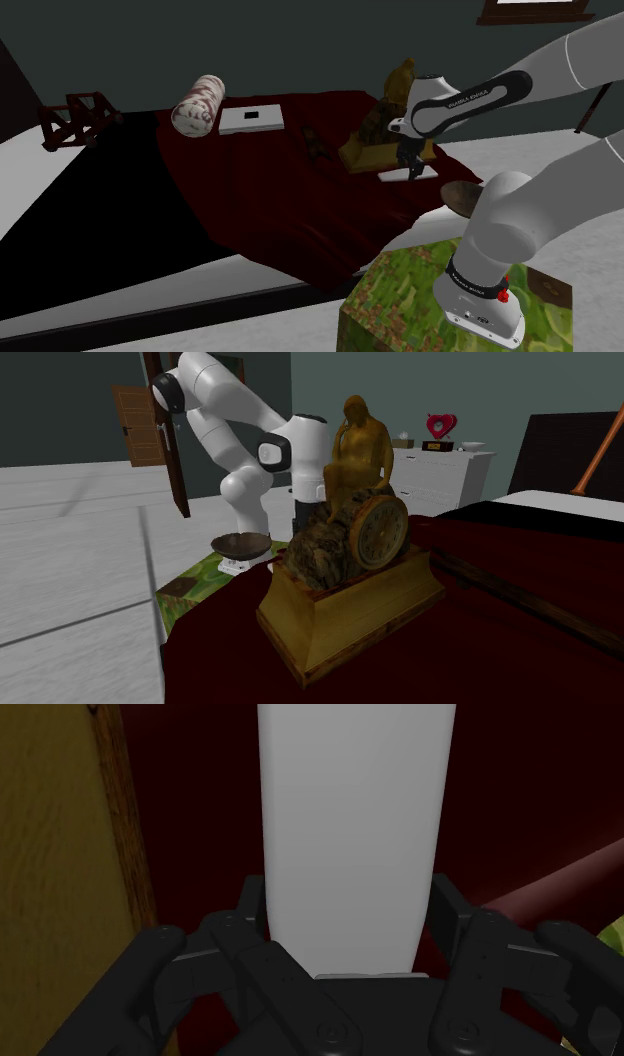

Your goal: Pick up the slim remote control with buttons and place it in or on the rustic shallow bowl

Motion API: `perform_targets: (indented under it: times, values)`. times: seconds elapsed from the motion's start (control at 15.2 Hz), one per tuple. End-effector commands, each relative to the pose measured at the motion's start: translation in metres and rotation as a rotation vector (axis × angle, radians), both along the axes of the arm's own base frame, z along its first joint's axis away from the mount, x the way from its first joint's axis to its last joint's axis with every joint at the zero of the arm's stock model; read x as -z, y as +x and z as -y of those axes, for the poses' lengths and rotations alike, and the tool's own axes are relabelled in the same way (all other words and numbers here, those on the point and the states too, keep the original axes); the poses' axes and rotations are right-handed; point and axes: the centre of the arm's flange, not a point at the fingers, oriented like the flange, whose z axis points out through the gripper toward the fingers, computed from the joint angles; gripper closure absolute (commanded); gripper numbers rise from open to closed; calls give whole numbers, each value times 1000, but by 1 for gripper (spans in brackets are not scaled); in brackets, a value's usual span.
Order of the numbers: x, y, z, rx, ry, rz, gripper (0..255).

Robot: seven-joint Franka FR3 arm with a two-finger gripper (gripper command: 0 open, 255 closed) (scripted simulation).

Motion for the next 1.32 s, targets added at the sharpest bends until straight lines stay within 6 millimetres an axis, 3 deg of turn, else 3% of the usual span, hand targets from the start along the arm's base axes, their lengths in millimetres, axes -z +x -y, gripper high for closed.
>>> perform_targets:
  times: [0.0, 1.06, 1.25]
  values:
    - [-11, -1, 0, 0, 0, 0, 255]
    - [-95, -1, 0, 0, 0, 0, 255]
    - [-95, -40, -4, 0, 0, 0, 255]
